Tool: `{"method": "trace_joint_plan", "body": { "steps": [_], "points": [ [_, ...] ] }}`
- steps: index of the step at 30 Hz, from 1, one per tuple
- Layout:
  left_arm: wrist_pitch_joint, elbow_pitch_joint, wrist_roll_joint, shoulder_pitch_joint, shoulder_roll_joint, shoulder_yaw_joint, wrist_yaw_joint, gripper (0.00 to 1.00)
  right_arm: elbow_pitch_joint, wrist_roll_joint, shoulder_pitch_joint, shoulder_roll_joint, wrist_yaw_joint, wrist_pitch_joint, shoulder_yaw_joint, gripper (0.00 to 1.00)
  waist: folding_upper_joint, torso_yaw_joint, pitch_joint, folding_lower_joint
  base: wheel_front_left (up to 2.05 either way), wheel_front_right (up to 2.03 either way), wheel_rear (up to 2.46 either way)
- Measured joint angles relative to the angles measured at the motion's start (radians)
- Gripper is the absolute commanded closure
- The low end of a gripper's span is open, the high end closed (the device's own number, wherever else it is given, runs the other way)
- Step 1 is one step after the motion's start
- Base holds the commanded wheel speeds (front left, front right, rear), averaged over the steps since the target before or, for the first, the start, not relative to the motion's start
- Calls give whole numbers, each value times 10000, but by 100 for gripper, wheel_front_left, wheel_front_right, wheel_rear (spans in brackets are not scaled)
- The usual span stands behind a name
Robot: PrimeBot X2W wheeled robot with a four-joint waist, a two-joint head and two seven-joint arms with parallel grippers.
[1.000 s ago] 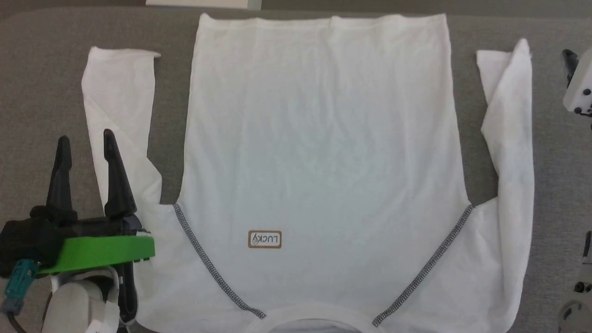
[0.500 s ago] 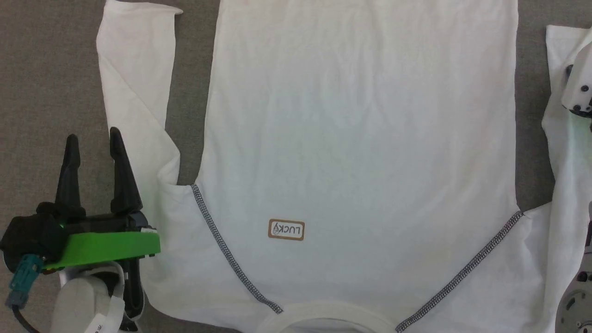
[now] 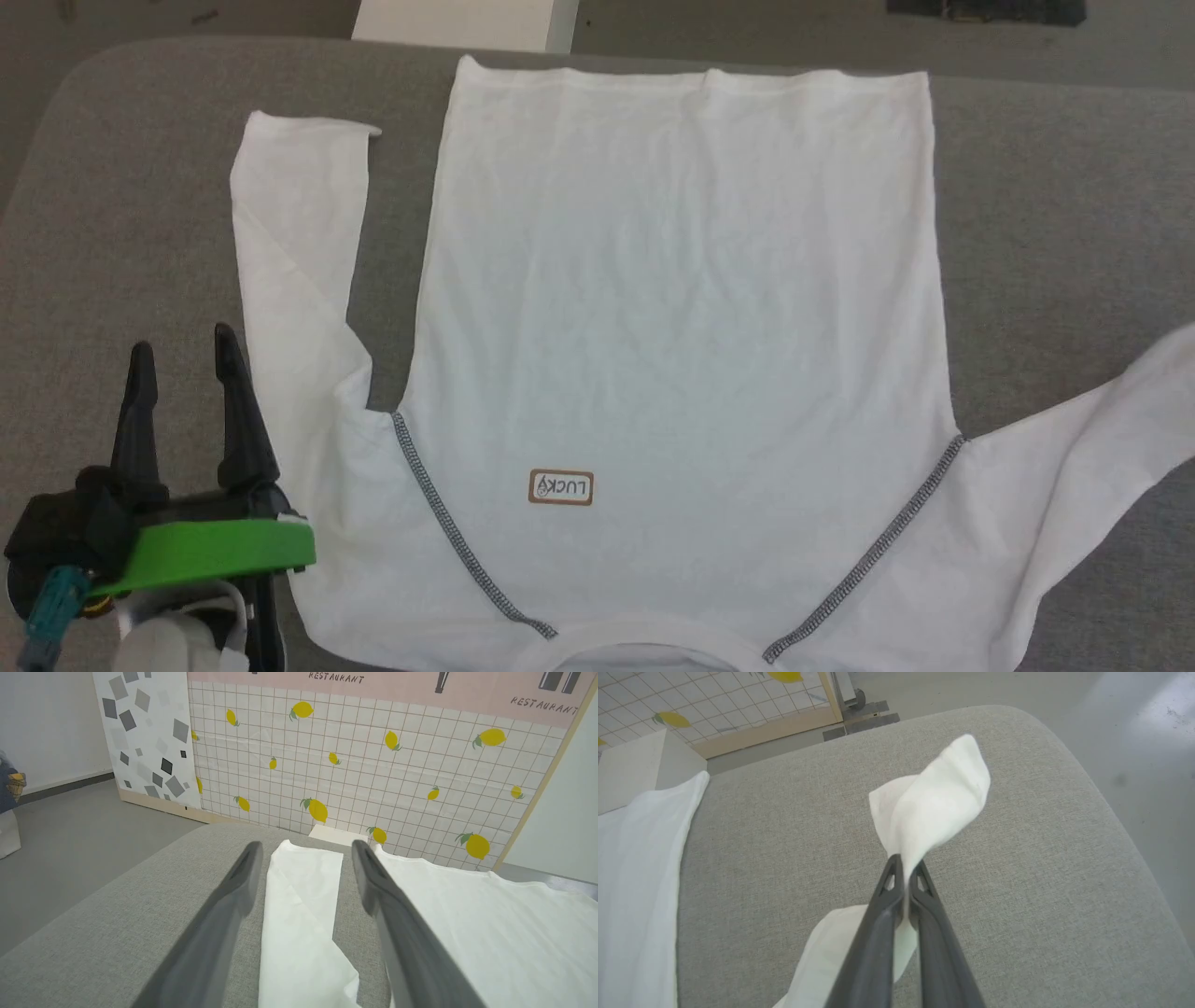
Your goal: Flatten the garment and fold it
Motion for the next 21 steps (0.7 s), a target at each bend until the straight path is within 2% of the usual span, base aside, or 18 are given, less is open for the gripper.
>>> {"method": "trace_joint_plan", "body": {
  "steps": [6, 12, 13, 14, 17, 21],
  "points": [
    [0, -176, 2, 753, -31, 198, 153, 0, -1275, 291, 1463, -2, 0, 320, -650, 100, 0, -437, -926, 0, 0, 0, 0],
    [0, -276, 2, 1089, -50, 140, 278, 0, -2522, 610, 2236, -50, 0, 449, -424, 100, 0, -840, -1642, 0, 0, 0, 0],
    [0, -284, 2, 1125, -50, 125, 280, 0, -2807, 719, 2320, -36, 0, 506, -203, 100, 0, -895, -1746, 0, 0, 0, 0],
    [0, -295, 2, 1235, -52, 65, 324, 0, -3461, 1137, 2488, 6, 0, 594, 594, 100, 0, -1004, -2008, 0, 0, 0, 0],
    [0, -291, 2, 1321, -54, -12, 351, 0, -4153, 1632, 2746, -21, 0, 702, 1760, 100, 0, -1049, -2246, 0, 0, 0, 0],
    [0, -297, 2, 1499, -59, -25, 368, 0, -4978, 2092, 2940, 291, 0, 993, 3716, 100, 0, -1045, -2537, 0, 0, 0, 0]
  ]
}}
